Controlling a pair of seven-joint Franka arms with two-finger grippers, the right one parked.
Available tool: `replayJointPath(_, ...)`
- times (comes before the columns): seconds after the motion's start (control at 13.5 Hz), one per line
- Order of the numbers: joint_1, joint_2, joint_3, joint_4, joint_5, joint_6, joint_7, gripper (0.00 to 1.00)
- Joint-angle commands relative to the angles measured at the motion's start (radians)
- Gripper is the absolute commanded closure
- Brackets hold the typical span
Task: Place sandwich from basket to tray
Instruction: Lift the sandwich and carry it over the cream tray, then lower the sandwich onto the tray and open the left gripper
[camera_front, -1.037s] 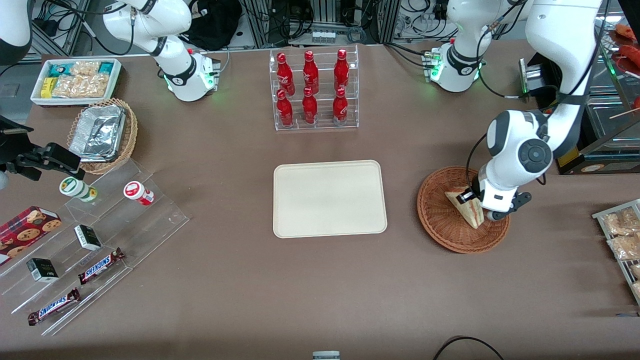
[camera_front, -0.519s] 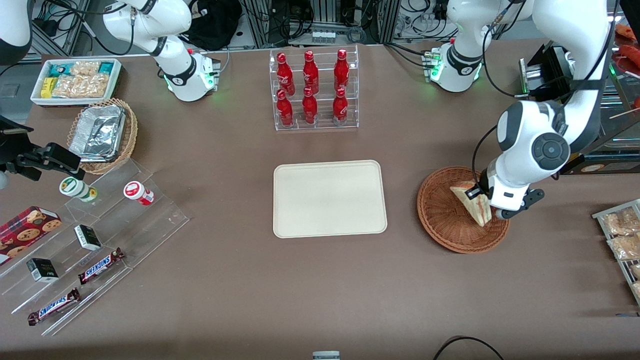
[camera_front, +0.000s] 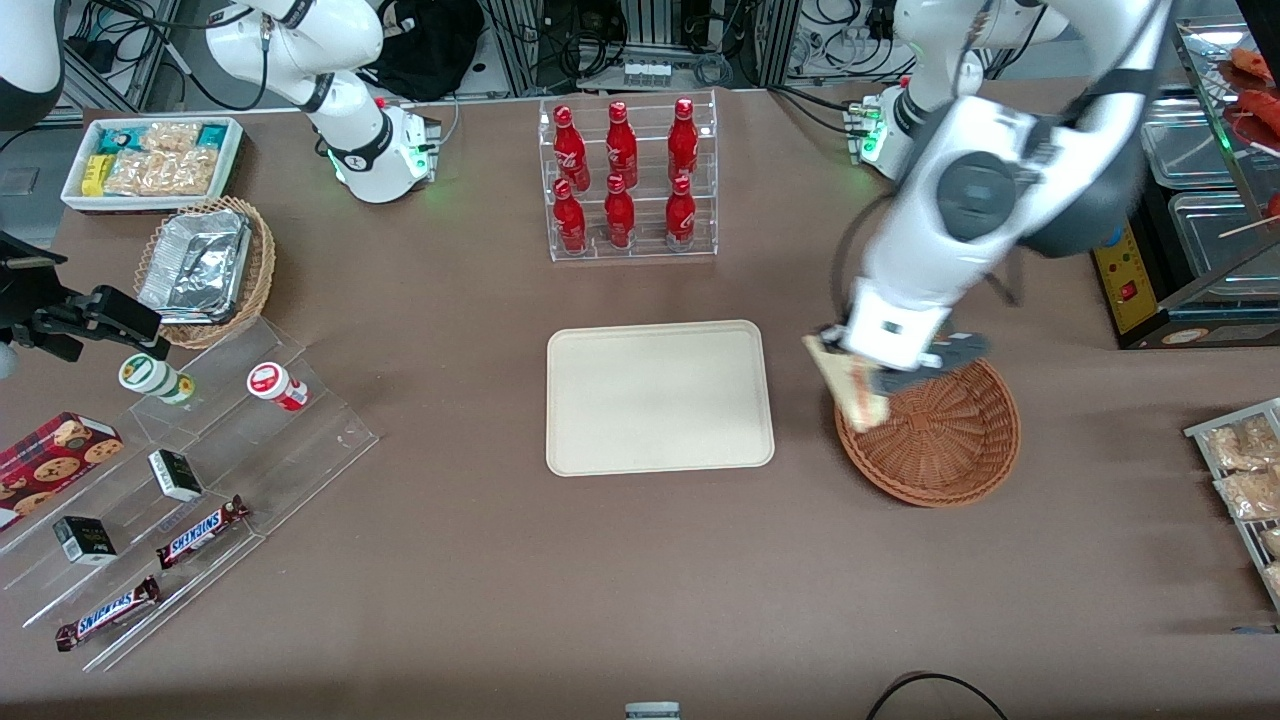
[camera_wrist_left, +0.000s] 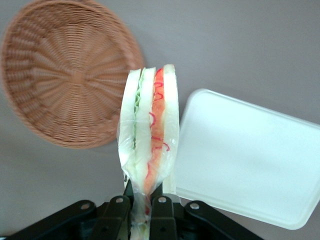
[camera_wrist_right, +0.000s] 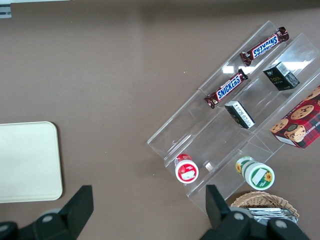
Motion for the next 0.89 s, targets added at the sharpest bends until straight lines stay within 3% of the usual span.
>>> replayJointPath(0.0,-0.155,0.22,0.001,0.187,0.119,-0.023,-0.142,0.94)
replayJointPath(0.3,-0.289,0.396,0.004,0.299,0.165,0.052,-0.155,0.93)
replayJointPath(0.44,-0.306,0.452,0.003,0.296,0.225,0.115,-0.153,0.93)
replayJointPath(0.67,-0.332,0.521,0.006,0.295,0.245,0.181,-0.153,0.92)
replayJointPath(0.81,-0.345,0.552,0.004,0.293,0.295,0.198,-0.153,0.9)
